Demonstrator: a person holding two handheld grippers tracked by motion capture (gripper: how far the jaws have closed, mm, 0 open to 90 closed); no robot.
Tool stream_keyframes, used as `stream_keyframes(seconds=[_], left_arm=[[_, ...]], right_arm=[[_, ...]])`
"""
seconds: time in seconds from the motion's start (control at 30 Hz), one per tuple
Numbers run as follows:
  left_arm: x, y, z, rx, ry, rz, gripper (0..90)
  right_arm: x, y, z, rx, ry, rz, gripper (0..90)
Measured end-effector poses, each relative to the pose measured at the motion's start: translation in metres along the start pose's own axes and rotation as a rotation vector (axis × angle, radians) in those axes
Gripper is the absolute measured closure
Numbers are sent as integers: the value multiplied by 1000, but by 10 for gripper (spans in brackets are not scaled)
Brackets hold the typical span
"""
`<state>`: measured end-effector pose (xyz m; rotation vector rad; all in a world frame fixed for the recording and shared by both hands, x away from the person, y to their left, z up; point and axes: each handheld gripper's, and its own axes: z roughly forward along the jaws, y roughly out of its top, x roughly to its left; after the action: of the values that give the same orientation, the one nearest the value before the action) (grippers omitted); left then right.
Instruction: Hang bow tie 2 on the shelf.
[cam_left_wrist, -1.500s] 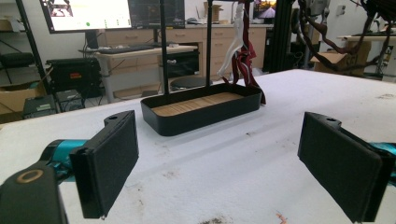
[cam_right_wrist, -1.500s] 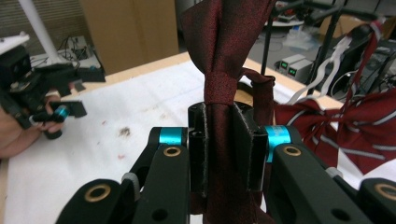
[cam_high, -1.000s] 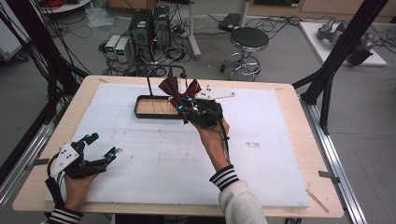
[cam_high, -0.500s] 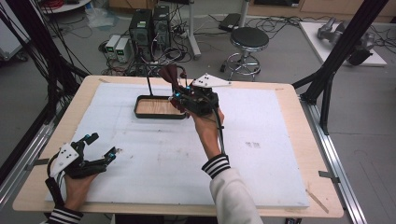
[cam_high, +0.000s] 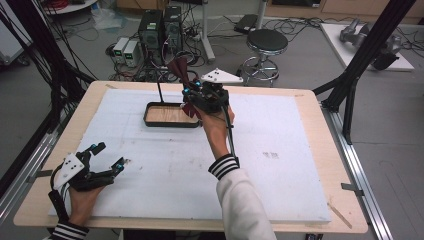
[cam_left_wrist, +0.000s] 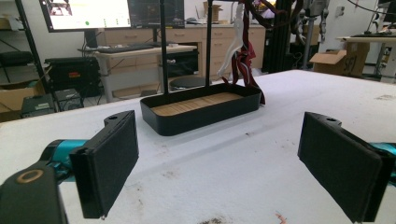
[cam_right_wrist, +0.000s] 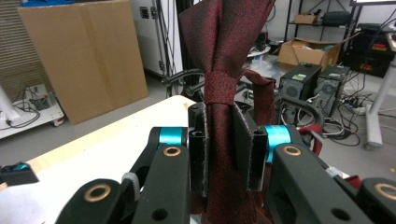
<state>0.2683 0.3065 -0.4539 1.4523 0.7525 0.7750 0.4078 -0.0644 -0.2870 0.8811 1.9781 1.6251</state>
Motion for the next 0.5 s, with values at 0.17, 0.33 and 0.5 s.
stream_keyframes(seconds=[0.17,0.33,0.5], left_arm=[[0,0,0,-1,1,-4,127],[0,0,0,-1,1,-4,127],[0,0,0,-1,0,-5,127]], right_arm=[[-1,5,9,-2,-22,5,772],[-3,7,19,-7,-51,8,772],[-5,5,29,-3,-70,15,772]])
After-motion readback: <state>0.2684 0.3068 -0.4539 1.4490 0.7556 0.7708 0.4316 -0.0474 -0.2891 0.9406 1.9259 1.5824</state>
